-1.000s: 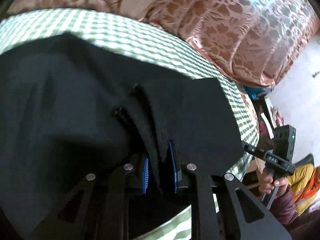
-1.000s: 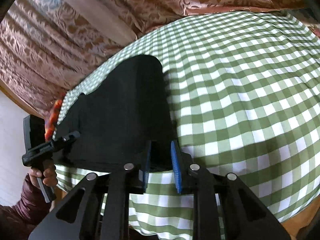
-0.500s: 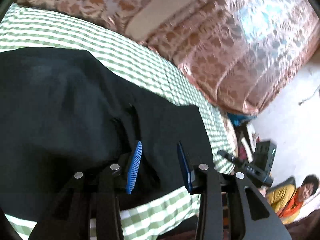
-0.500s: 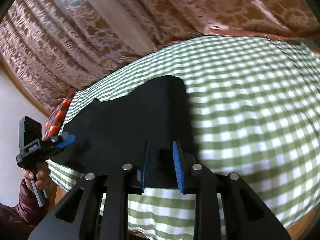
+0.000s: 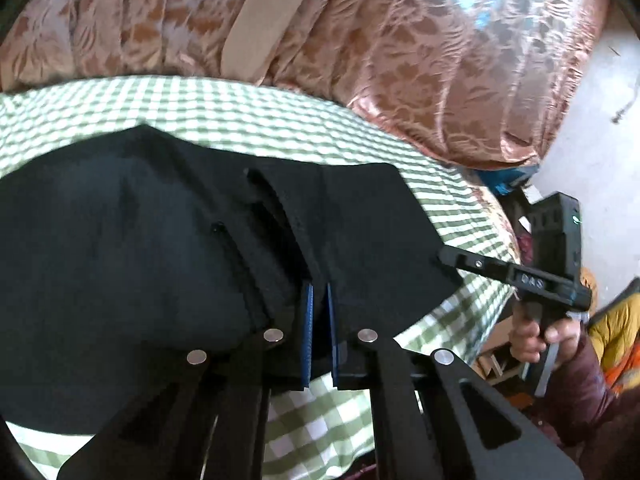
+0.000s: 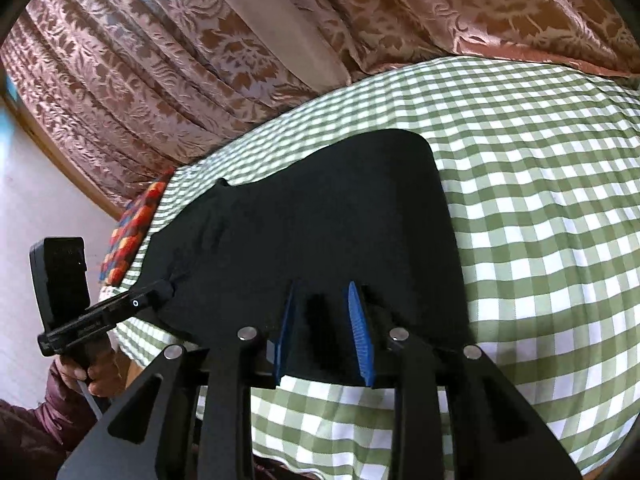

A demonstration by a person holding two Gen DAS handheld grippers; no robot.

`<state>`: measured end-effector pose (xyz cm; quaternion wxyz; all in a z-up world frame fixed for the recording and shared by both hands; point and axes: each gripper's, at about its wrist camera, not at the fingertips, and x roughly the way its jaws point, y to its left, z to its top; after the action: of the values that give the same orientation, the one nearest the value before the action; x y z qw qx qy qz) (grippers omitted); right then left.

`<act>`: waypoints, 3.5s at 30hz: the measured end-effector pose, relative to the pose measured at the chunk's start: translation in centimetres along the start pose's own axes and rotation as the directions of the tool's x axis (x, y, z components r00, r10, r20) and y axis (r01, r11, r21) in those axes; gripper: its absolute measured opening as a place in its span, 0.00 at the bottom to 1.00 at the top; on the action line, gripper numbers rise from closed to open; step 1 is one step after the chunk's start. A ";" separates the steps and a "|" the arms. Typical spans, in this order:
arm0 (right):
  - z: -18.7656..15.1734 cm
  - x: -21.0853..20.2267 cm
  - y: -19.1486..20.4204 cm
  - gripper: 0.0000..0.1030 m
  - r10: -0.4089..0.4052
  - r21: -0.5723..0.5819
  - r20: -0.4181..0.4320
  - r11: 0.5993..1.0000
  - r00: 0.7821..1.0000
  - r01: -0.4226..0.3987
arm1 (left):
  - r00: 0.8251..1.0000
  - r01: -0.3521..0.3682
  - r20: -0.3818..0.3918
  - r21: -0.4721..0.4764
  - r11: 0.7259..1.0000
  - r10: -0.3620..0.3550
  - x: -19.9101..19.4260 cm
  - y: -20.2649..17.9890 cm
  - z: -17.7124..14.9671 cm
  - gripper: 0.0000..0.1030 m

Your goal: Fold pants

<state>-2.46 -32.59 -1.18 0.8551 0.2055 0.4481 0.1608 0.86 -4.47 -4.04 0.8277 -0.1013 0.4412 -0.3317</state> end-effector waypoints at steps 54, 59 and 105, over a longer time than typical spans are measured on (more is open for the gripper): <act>3.0 15.0 12.7 0.37 -0.083 -0.294 -0.132 0.955 0.988 0.041 | 0.928 -0.341 0.116 -0.127 0.932 0.355 -3.4 4.0 -0.9 0.44; 1.9 17.7 13.4 0.39 -0.173 -0.396 -0.097 0.910 0.980 0.121 | 0.924 -0.346 0.116 -0.159 0.925 0.365 -3.7 5.0 -1.2 0.43; 7.0 12.4 11.6 0.48 0.299 -0.075 -0.168 0.946 0.939 -0.314 | 0.925 -0.317 0.107 -0.319 0.893 0.366 -4.4 11.4 1.2 0.65</act>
<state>9.11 -18.29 -0.50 0.7916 0.2162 0.4667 0.3299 5.33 6.86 -5.71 0.8818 -0.1719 0.4273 -0.1015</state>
